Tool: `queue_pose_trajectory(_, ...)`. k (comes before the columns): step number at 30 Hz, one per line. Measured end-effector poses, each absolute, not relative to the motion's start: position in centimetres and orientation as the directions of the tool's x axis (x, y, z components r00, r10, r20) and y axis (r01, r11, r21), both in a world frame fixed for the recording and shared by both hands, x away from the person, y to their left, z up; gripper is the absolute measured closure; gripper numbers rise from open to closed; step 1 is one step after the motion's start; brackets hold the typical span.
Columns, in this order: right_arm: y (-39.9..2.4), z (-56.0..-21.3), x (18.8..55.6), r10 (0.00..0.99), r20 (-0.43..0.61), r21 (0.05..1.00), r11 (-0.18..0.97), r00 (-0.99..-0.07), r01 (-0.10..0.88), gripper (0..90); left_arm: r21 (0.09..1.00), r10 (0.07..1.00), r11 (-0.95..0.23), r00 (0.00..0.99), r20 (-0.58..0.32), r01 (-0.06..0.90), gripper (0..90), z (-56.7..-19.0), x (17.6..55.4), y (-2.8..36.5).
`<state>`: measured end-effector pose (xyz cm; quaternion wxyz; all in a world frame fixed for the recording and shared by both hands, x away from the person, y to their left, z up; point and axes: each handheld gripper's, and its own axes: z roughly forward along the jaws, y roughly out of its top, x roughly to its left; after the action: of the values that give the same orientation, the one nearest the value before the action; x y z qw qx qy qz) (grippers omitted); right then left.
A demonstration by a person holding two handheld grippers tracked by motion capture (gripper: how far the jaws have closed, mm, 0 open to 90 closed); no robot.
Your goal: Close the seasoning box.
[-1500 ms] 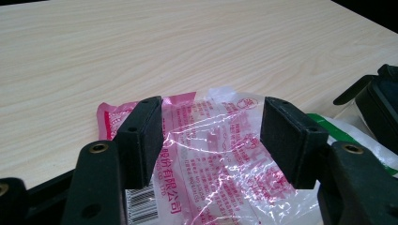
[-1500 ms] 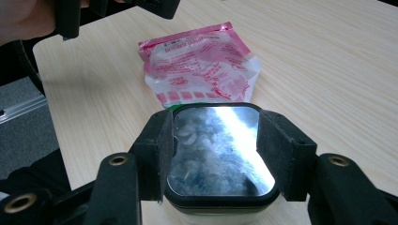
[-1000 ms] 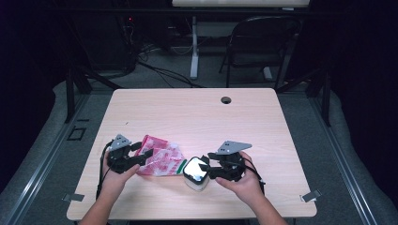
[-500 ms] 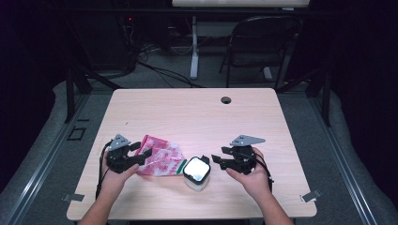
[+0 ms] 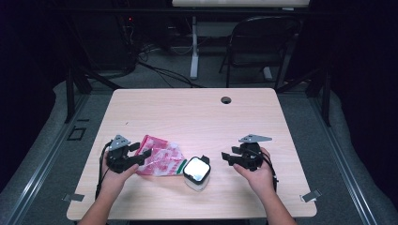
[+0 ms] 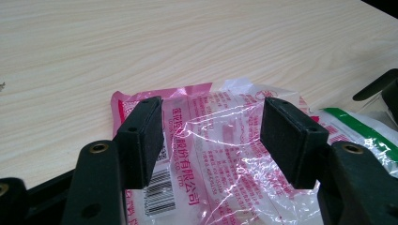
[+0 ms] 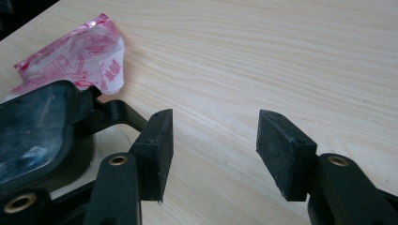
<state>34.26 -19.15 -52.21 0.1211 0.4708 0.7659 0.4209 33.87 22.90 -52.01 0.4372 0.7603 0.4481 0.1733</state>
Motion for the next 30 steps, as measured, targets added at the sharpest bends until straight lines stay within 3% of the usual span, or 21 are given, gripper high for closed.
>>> queue_pose_trajectory(30, -19.0, -55.1, 35.0, 0.85, 0.193, 0.705, 0.228, -0.491, 0.672, 46.4, 0.783, 0.845, -0.261, 0.526, -0.097, 0.564, 39.3, -53.6, 34.4, 22.8)
